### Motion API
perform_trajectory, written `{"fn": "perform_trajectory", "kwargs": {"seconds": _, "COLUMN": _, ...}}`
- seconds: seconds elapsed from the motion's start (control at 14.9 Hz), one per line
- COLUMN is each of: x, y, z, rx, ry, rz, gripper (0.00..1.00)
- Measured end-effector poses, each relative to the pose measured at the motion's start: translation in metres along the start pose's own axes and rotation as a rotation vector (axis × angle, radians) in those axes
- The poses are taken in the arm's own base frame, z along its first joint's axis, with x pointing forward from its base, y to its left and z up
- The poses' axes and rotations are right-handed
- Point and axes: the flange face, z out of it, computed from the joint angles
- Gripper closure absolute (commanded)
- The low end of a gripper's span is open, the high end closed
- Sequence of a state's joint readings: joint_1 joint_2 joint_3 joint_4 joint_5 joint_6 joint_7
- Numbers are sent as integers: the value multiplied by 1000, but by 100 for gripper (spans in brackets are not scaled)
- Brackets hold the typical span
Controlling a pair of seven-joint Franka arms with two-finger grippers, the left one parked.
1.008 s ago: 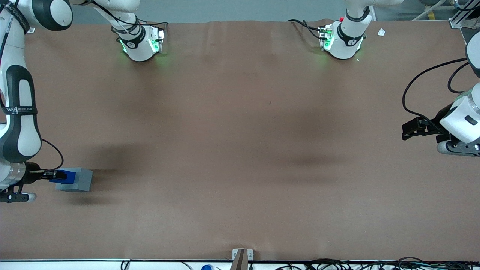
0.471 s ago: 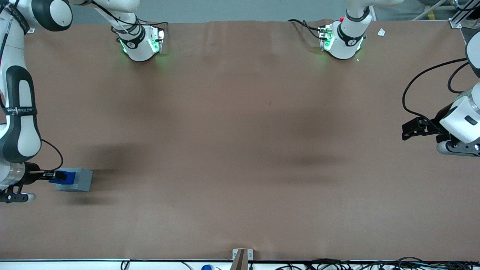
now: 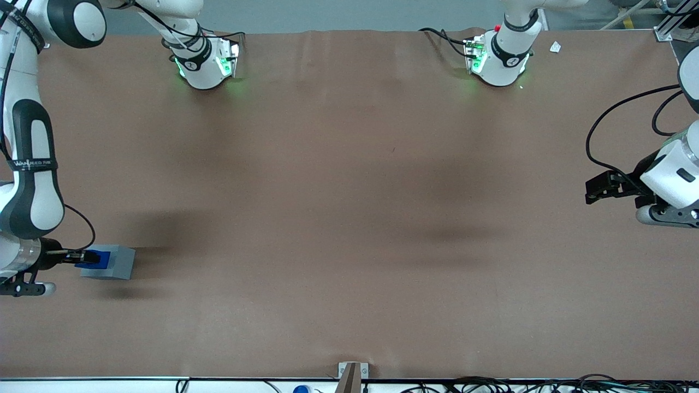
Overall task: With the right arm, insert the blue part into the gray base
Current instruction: 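Open the right gripper and raise it away from the base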
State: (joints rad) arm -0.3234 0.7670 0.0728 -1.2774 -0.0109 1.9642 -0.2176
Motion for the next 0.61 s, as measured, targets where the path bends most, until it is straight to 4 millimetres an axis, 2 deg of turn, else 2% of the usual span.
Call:
{"fn": "perform_trajectory", "kwargs": {"seconds": 0.13, "x": -1, "y": 4, "z": -4, "rx": 35, "ry": 12, "rz": 23, "gripper": 0}}
{"fn": "perform_trajectory", "kwargs": {"seconds": 0.2, "x": -2, "y": 5, "z": -13, "rx": 43, "ry": 9, "rz": 26, "gripper": 0}}
{"fn": "perform_trajectory", "kwargs": {"seconds": 0.27, "x": -4, "y": 3, "z": -30, "rx": 46, "ry": 7, "rz": 25, "gripper": 0}}
{"fn": "perform_trajectory", "kwargs": {"seconds": 0.4, "x": -15, "y": -5, "z": -87, "rx": 44, "ry": 16, "rz": 16, "gripper": 0}}
{"fn": "perform_trajectory", "kwargs": {"seconds": 0.61, "x": -51, "y": -27, "z": -184, "rx": 30, "ry": 50, "rz": -6, "gripper": 0}}
